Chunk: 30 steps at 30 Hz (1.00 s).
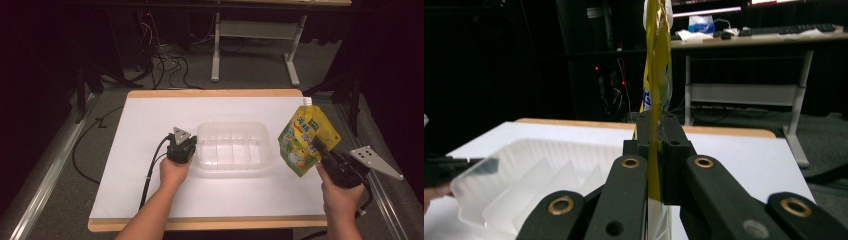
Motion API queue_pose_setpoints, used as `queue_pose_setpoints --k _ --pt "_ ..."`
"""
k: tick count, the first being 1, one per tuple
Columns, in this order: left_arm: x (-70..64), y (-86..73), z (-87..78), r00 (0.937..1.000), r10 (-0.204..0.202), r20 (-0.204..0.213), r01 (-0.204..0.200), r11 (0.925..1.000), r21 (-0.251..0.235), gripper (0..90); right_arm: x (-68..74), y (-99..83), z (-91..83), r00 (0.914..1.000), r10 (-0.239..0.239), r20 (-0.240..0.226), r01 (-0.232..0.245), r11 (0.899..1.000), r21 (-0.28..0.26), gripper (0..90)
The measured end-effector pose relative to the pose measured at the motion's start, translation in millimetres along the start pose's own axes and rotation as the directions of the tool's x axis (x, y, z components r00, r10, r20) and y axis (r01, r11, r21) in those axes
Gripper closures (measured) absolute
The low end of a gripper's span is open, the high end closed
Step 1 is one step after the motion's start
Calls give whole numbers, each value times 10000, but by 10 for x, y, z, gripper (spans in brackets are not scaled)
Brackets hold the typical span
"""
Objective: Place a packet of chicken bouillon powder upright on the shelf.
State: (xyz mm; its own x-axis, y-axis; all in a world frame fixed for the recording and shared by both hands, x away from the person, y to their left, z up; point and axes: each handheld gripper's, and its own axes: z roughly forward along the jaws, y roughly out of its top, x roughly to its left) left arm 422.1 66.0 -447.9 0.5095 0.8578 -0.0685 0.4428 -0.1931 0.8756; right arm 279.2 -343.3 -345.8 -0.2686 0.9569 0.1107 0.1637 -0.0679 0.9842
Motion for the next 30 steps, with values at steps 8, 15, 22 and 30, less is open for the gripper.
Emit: queue_pose_setpoints --k 8,15,22,30 --pt "185 -74 -433 9998 185 10 -184 9997 -187 732 184 212 118 9989 -184 -423 174 9996 -240 900" --pt "197 -292 -771 9990 276 342 -251 9971 -722 629 430 310 284 9970 -275 -727 251 9991 -342 900" --pt "109 -408 -738 9962 713 508 -680 9956 -639 586 714 289 566 9941 -82 -1080 71 9999 -98 900" --pt "26 -416 -742 9887 1153 955 -1081 9911 -771 529 903 214 782 9919 -148 -1261 149 9999 0 900"
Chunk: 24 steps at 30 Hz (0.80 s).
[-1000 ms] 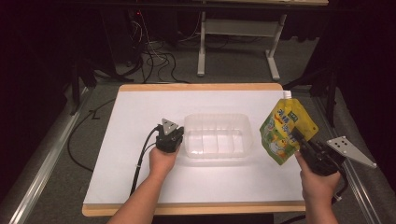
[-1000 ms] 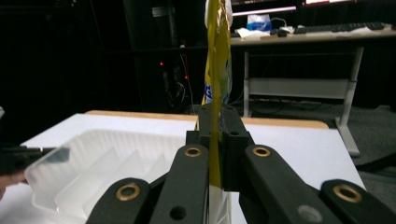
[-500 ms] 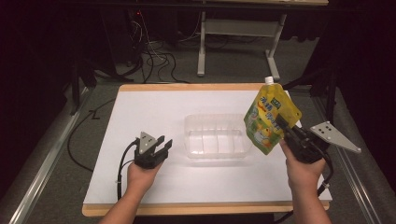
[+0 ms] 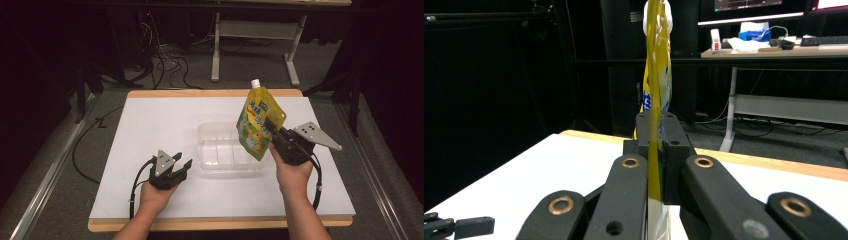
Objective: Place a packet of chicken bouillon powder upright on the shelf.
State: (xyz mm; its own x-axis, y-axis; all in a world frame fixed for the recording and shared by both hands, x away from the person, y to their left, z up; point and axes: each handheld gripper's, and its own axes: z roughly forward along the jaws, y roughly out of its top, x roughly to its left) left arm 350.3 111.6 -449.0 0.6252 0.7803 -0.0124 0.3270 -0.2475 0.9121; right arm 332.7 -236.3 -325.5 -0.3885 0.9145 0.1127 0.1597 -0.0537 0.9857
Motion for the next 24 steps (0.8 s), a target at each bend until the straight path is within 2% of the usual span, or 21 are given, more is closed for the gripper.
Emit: queue_pose_setpoints --k 4,11,15,20,24 --pt "-15 2 -5 9996 -68 278 73 9998 -179 508 67 -61 127 9998 190 -23 -190 9998 65 900" --pt "-96 13 62 9990 80 444 -71 9998 -199 501 164 -115 262 9996 277 -65 -276 9996 26 900" --pt "-143 33 139 9989 -10 474 25 9995 -317 501 205 -142 321 9992 383 -102 -383 9993 58 900" --pt "-159 51 224 9991 53 410 -43 9997 -243 502 239 -167 369 9995 321 -59 -321 9995 71 900" --pt "-151 77 285 9990 -91 446 101 9997 -220 519 305 -207 442 9994 359 -36 -358 9992 150 900"
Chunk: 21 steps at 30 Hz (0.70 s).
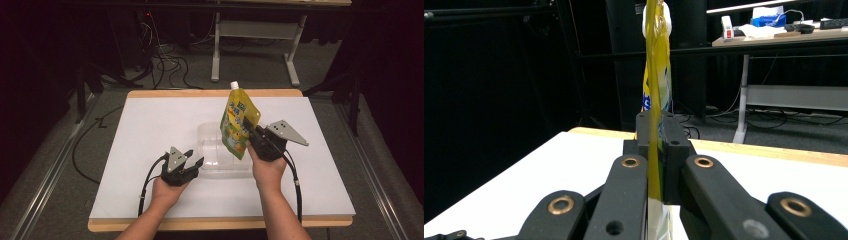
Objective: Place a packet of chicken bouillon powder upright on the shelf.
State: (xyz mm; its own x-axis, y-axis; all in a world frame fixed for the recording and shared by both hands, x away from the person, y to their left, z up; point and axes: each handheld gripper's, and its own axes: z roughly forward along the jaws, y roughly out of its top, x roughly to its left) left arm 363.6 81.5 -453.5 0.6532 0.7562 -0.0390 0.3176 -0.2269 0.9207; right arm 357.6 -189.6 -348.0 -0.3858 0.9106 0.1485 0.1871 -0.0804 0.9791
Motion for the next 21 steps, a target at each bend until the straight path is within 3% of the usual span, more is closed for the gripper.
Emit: queue_pose_setpoints --k 8,21 --pt "56 20 48 9997 -251 10 251 9997 39 599 55 -59 104 9999 103 93 -103 9999 38 900" --pt "-12 20 101 10000 9 -95 -8 9999 170 710 90 -114 152 9992 223 329 -219 9997 -115 900"
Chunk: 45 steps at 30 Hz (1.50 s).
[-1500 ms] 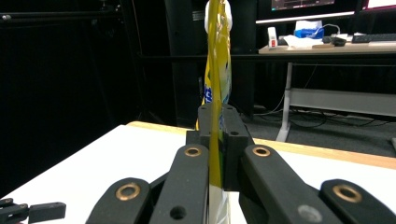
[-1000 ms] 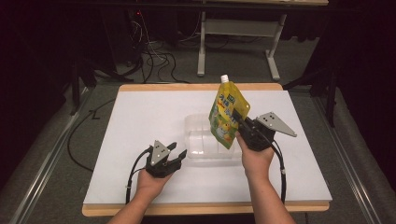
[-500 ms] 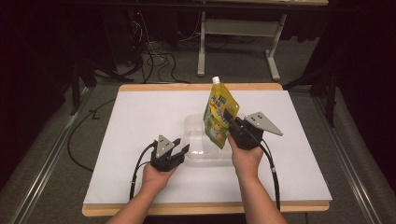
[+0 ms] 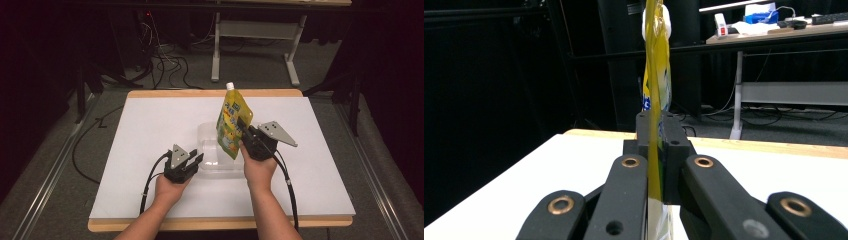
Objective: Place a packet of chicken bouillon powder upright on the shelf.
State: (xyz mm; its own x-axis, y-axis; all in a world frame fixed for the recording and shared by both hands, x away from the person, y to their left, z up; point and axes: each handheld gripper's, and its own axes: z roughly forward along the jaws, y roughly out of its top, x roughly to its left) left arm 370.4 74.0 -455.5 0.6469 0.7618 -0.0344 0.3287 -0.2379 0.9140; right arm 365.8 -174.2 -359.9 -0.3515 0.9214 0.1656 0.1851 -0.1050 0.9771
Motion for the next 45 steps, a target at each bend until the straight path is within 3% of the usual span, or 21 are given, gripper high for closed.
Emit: queue_pose_setpoints --k 19,29,45 --pt "-10 1 -16 9998 74 -162 -74 10000 -22 756 35 -28 68 9993 361 -38 -361 9993 138 900" --pt "-12 0 -16 9998 109 -188 -109 9999 -11 759 14 -151 117 9997 234 61 -237 9985 503 900" --pt "-3 3 -18 9999 45 -119 -45 10000 -6 768 5 -261 133 9997 221 -118 -218 9994 279 900"
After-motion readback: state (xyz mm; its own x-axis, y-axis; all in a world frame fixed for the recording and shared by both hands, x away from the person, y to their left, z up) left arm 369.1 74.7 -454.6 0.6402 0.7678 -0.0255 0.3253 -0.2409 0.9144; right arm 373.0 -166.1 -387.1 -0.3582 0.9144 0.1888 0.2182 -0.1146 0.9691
